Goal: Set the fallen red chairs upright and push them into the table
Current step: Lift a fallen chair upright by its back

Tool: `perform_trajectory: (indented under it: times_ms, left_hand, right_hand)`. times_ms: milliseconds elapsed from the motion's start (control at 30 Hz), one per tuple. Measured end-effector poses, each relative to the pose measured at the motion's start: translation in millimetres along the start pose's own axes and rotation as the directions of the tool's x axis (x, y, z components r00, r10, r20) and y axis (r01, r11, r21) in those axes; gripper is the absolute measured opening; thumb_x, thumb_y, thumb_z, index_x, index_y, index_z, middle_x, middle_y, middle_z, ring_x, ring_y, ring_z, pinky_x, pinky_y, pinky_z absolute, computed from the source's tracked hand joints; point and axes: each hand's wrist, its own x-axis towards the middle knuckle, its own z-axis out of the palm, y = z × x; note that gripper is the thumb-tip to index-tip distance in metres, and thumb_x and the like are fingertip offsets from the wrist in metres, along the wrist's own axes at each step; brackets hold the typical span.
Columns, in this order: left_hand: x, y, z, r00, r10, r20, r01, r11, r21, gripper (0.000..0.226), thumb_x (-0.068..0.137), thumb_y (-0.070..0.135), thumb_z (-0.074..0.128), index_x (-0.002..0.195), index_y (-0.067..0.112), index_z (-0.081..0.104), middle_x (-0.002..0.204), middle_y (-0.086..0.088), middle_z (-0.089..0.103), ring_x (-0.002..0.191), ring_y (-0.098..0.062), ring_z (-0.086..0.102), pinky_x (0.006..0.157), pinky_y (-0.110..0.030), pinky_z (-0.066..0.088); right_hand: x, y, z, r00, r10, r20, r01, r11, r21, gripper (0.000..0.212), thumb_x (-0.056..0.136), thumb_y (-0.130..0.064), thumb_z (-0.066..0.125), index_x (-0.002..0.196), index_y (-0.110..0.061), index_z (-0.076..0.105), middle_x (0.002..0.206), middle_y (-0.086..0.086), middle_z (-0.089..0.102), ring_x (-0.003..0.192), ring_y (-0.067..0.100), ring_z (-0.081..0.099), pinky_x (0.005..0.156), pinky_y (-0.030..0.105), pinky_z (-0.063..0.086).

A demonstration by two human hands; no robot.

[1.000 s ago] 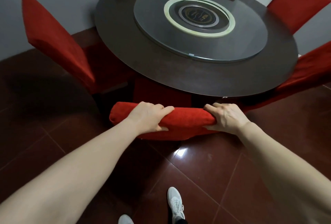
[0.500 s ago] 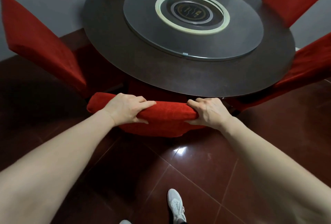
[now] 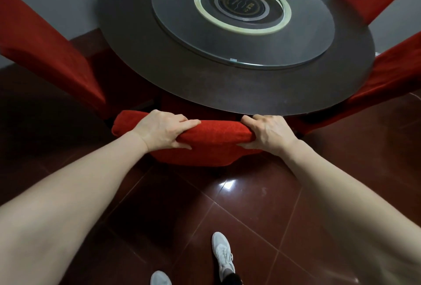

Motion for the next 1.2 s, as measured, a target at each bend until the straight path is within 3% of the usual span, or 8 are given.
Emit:
perform_trajectory:
  times_ms: [233,433,633,733,900,1033,1200]
  left_hand:
    - [0,3,-5,0.997,-0.062,0.043,0.063,0.998,-0.021,0.083,0.070,0.079,0.054,0.140,0.037,0.039,0.114,0.009,0.061,0.094,-0.018,0.065,0.068,-0.036,0.056]
    - [-5,10,-12,0.983,-0.113,0.143,0.120,0.992,-0.043,0.086,0.067,0.077,0.061,0.138,0.037,0.033,0.113,0.005,0.059,0.097,-0.019,0.062,0.078,-0.038,0.052]
    - [-18,11,-28,0.972,-0.135,0.191,0.132,0.991,0.027,0.087,0.076,0.053,0.072,0.145,0.032,0.025,0.128,-0.001,0.054,0.111,-0.025,0.057,0.088,-0.041,0.048]
    - [-41,-3,-44,0.972,-0.137,0.192,0.137,0.990,0.016,0.075,0.085,0.039,0.070,0.147,0.031,0.027,0.133,0.000,0.051,0.115,-0.024,0.054,0.091,-0.040,0.047]
    - [-101,-47,-85,0.962,-0.206,0.180,0.207,0.978,0.012,0.055,0.090,0.031,0.065,0.140,0.032,0.042,0.132,0.003,0.052,0.117,-0.021,0.052,0.091,-0.039,0.049]
    - [-159,-87,-116,0.948,-0.301,0.105,0.301,0.953,0.015,0.052,0.091,0.034,0.063,0.140,0.032,0.044,0.134,0.003,0.053,0.120,-0.021,0.052,0.091,-0.041,0.050]
    - [-221,-139,-142,0.909,-0.417,-0.006,0.417,0.909,-0.009,0.051,0.092,0.036,0.062,0.140,0.032,0.044,0.135,0.003,0.053,0.122,-0.022,0.051,0.090,-0.040,0.049]
  right_hand:
    - [1,-8,1,0.995,0.085,0.046,-0.086,0.996,0.007,0.067,0.068,-0.072,0.067,0.111,-0.022,0.053,0.093,0.004,0.061,0.085,0.031,0.064,0.061,0.034,0.037]
    - [6,-25,-12,0.965,0.161,0.209,-0.165,0.986,0.001,0.077,0.066,-0.068,0.073,0.120,-0.021,0.045,0.106,0.007,0.062,0.097,0.033,0.063,0.077,0.038,0.047]
    - [18,-47,-35,0.888,0.266,0.375,-0.237,0.964,-0.123,0.081,0.064,-0.055,0.082,0.124,-0.016,0.045,0.118,0.008,0.060,0.110,0.031,0.060,0.088,0.040,0.046]
    - [35,-72,-57,0.876,0.227,0.427,-0.219,0.973,-0.068,0.076,0.066,-0.052,0.081,0.125,-0.016,0.049,0.118,0.007,0.061,0.111,0.030,0.060,0.088,0.039,0.051]
    - [80,-142,-107,0.946,0.066,0.318,-0.071,0.997,0.003,0.056,0.078,-0.058,0.068,0.119,-0.022,0.058,0.113,0.003,0.063,0.107,0.028,0.060,0.079,0.036,0.050]
    - [120,-204,-141,0.984,-0.023,0.177,0.024,1.000,-0.005,0.043,0.084,-0.050,0.063,0.113,-0.019,0.059,0.109,0.005,0.063,0.105,0.031,0.060,0.072,0.035,0.044]
    - [170,-268,-170,0.990,-0.086,0.108,0.088,0.996,-0.014,0.037,0.085,-0.045,0.063,0.111,-0.018,0.058,0.108,0.005,0.063,0.104,0.032,0.060,0.071,0.034,0.042]
